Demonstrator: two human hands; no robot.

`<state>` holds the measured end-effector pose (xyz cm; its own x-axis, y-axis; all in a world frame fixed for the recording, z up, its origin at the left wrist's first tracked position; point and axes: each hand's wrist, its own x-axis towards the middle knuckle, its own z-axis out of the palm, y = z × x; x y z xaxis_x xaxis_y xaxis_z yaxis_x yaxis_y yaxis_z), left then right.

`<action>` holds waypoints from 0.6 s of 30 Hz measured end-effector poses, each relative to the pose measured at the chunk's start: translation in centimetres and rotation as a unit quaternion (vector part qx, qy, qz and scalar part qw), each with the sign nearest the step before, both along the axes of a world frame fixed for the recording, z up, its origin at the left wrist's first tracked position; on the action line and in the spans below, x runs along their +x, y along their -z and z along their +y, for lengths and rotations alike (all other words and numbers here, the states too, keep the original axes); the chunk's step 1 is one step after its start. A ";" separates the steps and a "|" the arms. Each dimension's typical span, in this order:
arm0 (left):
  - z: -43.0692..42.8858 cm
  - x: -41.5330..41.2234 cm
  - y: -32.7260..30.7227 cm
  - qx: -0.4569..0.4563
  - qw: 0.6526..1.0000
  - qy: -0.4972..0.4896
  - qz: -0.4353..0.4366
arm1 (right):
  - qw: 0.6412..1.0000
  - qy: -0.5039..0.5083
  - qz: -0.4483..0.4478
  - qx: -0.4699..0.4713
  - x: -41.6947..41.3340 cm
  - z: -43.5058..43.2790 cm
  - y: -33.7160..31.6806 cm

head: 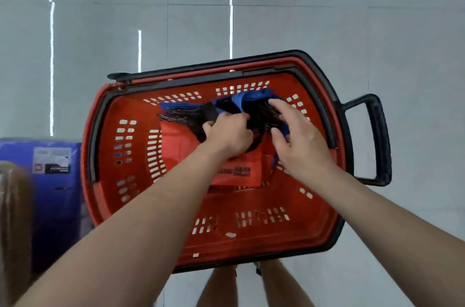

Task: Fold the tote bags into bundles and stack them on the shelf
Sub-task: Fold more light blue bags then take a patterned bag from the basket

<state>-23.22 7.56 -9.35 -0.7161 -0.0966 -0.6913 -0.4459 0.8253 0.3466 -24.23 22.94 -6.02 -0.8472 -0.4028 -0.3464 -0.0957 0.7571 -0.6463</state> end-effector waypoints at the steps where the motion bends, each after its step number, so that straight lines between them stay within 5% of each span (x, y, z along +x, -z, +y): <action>1: -0.1 0.0 -0.2 0.022 1.000 -0.011 0.015 | 1.000 -0.007 -0.001 0.001 -0.3 -0.1 0.3; 4: -1.5 1.5 -3.3 0.148 0.980 -0.089 0.099 | 0.997 -0.056 -0.048 0.038 -0.9 -0.7 0.3; 10: -4.5 4.1 -13.3 0.389 0.847 -0.289 0.219 | 0.956 -0.174 -0.183 0.153 -1.6 -1.4 -0.3; 14: -6.3 3.5 -16.2 0.459 0.729 -0.455 0.227 | 0.951 -0.123 -0.278 0.056 -0.6 -0.6 -2.6; 18: -6.8 2.1 -19.4 0.529 0.638 -0.511 0.227 | 0.934 -0.070 -0.346 -0.062 -0.1 -0.1 -7.1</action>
